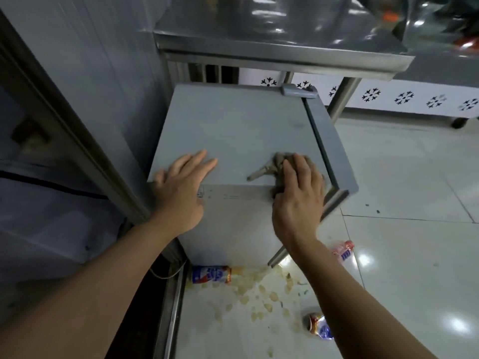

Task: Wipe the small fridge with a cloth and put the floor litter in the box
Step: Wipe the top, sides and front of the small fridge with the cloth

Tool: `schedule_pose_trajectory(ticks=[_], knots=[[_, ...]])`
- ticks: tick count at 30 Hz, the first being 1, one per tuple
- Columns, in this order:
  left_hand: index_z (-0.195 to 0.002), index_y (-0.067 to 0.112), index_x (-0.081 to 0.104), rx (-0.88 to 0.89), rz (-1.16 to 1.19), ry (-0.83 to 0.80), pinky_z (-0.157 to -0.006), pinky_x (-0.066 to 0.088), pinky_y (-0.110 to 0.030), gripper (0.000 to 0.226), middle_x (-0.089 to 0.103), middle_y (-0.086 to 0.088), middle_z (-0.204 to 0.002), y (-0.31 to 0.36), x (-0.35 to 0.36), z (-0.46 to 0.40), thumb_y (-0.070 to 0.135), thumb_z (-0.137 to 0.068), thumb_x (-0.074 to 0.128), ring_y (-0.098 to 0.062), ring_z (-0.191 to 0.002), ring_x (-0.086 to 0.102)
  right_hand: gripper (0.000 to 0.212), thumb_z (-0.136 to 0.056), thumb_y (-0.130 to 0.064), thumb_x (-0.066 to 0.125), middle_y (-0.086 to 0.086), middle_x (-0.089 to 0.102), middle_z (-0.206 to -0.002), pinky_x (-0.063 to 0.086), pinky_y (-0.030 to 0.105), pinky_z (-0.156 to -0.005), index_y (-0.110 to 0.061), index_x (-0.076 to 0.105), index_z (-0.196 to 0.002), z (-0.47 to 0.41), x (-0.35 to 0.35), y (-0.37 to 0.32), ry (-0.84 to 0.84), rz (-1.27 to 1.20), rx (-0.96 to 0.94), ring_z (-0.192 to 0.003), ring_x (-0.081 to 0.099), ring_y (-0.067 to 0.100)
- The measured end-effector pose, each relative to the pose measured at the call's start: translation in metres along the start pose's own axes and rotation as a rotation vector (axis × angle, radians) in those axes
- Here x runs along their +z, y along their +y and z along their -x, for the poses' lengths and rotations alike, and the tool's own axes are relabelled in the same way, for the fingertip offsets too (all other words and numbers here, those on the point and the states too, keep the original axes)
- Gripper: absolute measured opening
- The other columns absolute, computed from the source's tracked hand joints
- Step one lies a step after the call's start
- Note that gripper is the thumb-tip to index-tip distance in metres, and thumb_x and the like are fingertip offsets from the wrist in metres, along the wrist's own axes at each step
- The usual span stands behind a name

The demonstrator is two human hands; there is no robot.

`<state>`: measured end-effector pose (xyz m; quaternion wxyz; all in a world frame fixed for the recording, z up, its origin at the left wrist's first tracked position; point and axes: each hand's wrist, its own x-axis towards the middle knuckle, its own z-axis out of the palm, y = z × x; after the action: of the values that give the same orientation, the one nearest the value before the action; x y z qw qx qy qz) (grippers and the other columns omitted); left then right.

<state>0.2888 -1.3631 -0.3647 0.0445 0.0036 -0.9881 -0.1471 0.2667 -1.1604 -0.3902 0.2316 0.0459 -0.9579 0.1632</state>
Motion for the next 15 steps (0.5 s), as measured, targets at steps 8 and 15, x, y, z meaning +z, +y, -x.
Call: schedule_pose_trajectory(ticks=[8,15], knots=[[-0.132,0.011,0.052,0.141,0.172,0.365,-0.110,0.020,-0.044,0.064,0.047,-0.007,-0.141,-0.047,0.018,0.023,0.002,-0.070,0.042,-0.022,-0.133,0.038,0.045,-0.080,-0.002,0.058,0.014,0.036,-0.145,0.034,0.050,-0.105,-0.012,0.041,-0.120,0.013,0.022,-0.020,0.077,-0.182,-0.288,-0.130,0.036,0.032],[-0.135,0.015,0.048,0.132,0.294,0.658,-0.114,0.019,-0.023,0.065,0.029,-0.009,-0.150,-0.054,0.060,0.033,-0.015,-0.078,0.053,-0.022,-0.140,0.026,0.042,-0.097,-0.028,0.038,0.028,0.037,-0.138,0.028,0.042,-0.104,0.001,0.047,-0.126,0.017,0.040,0.018,0.454,-0.154,-0.196,-0.123,0.035,0.038]])
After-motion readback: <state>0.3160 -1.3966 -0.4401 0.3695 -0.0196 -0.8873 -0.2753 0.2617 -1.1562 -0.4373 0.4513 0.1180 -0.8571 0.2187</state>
